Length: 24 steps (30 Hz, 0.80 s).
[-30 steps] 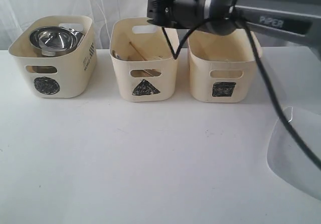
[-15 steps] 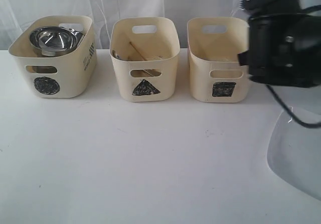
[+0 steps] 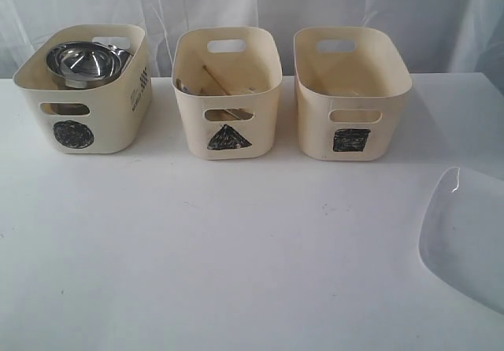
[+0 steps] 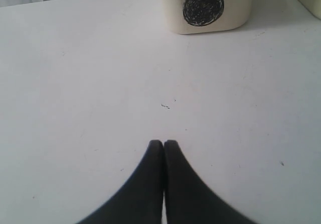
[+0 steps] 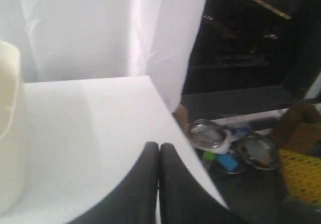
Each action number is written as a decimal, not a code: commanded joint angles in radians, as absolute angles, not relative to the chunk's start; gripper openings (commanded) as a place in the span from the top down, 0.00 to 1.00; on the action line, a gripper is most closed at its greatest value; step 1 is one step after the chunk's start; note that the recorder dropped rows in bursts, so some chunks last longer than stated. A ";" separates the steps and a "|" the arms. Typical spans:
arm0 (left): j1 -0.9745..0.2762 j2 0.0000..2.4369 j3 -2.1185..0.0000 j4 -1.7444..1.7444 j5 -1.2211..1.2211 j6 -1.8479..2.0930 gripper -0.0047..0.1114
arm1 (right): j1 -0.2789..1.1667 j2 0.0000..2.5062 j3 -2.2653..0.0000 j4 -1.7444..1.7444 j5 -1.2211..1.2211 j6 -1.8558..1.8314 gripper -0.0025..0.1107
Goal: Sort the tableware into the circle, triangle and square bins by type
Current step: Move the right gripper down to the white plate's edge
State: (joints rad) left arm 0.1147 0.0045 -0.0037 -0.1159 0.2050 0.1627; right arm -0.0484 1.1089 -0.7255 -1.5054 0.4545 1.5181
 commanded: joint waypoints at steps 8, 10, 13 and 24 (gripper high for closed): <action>0.115 0.000 0.000 -0.122 0.202 0.165 0.96 | -0.256 1.121 -0.638 -1.503 -0.161 1.560 0.98; 0.115 0.000 0.000 -0.122 0.202 0.165 0.96 | -0.256 1.078 -0.631 -1.503 -0.089 1.565 0.98; 0.115 0.000 0.000 -0.122 0.202 0.165 0.96 | -0.256 0.995 -0.605 -1.478 0.070 1.608 0.98; 0.115 0.000 0.000 -0.122 0.202 0.165 0.96 | -0.260 1.053 -0.503 -0.663 0.498 0.756 0.98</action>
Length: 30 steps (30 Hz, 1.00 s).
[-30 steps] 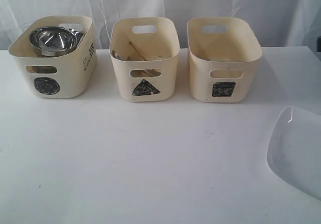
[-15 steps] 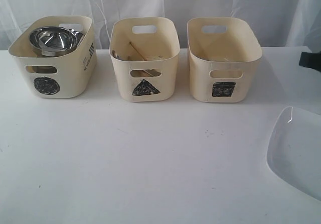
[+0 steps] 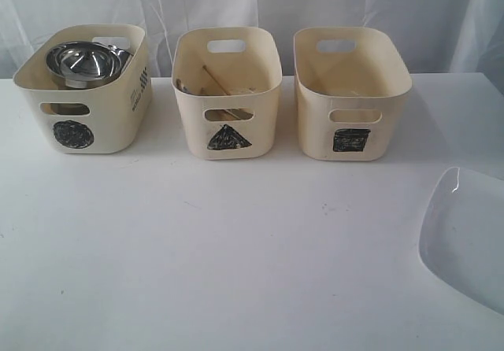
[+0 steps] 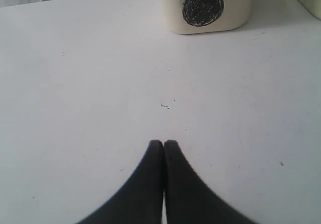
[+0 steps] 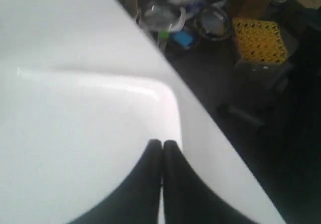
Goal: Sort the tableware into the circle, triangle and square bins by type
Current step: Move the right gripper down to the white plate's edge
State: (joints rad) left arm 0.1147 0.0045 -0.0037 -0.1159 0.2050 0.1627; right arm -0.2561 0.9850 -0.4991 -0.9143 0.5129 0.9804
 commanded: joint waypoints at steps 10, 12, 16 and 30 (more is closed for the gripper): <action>0.115 0.000 0.000 -0.122 0.202 0.165 0.96 | -0.336 1.359 -0.801 -0.255 0.928 0.177 0.98; 0.115 0.000 0.000 -0.122 0.202 0.165 0.96 | -0.348 1.415 -0.828 -0.262 1.007 0.154 0.98; 0.115 0.000 0.000 -0.122 0.202 0.165 0.96 | -0.350 1.471 -0.830 -0.348 1.005 0.171 0.98; 0.115 0.000 0.000 -0.122 0.202 0.165 0.96 | -0.350 1.507 -0.824 -0.666 0.891 0.574 0.51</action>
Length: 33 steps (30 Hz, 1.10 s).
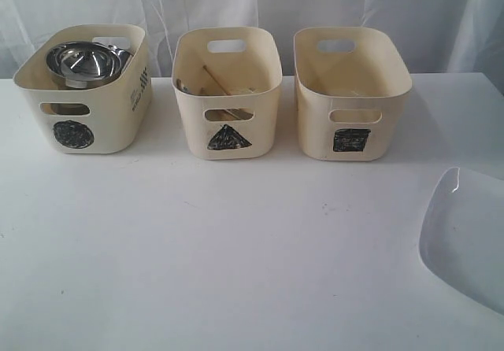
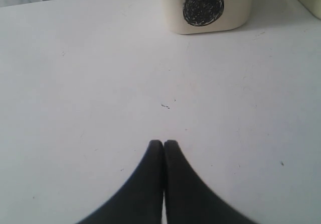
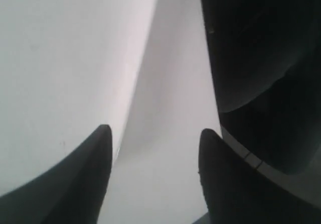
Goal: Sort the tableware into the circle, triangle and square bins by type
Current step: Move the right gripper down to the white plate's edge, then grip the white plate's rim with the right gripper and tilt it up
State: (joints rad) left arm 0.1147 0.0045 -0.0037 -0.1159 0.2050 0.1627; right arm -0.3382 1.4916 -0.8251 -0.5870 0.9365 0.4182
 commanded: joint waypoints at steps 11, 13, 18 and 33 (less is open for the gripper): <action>0.115 0.000 0.000 -0.122 0.202 0.165 0.96 | -0.544 1.596 -0.826 -0.325 0.728 0.644 0.61; 0.115 0.000 0.000 -0.122 0.202 0.165 0.96 | -0.599 1.596 -0.826 -0.217 0.698 0.565 0.65; 0.115 0.000 0.000 -0.122 0.202 0.165 0.96 | -0.700 1.596 -0.826 0.321 0.667 0.042 0.74; 0.115 0.000 0.000 -0.122 0.203 0.165 0.96 | -0.760 1.596 -0.865 0.870 0.598 -0.717 0.74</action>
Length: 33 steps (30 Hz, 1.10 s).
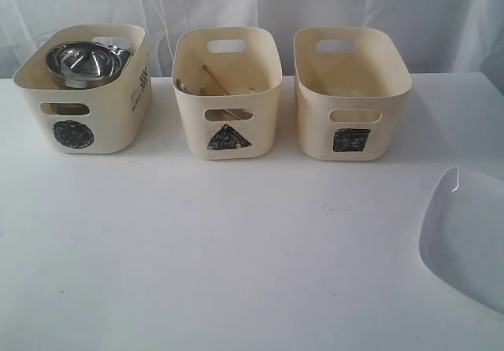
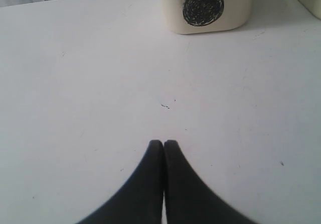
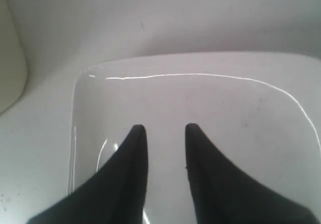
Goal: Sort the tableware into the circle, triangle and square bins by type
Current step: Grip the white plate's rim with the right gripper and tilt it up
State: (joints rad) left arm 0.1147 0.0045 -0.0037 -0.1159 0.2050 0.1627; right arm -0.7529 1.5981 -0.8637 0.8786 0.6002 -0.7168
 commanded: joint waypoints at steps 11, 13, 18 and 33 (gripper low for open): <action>0.115 0.000 0.000 -0.122 0.203 0.165 0.96 | -0.760 1.598 -0.865 0.855 0.671 -0.739 0.74; 0.115 0.000 0.000 -0.122 0.203 0.165 0.96 | -0.760 1.598 -0.865 0.855 0.671 -0.739 0.74; 0.115 0.000 0.000 -0.122 0.203 0.165 0.96 | -0.760 1.598 -0.865 0.855 0.728 -0.776 0.44; 0.115 0.000 0.000 -0.122 0.203 0.165 0.96 | -0.968 1.598 -0.870 0.498 0.878 -0.449 0.43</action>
State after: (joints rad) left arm 0.1147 0.0045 -0.0037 -0.1159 0.2050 0.1627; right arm -0.9597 1.5981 -0.8753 0.5162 0.9175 -0.4343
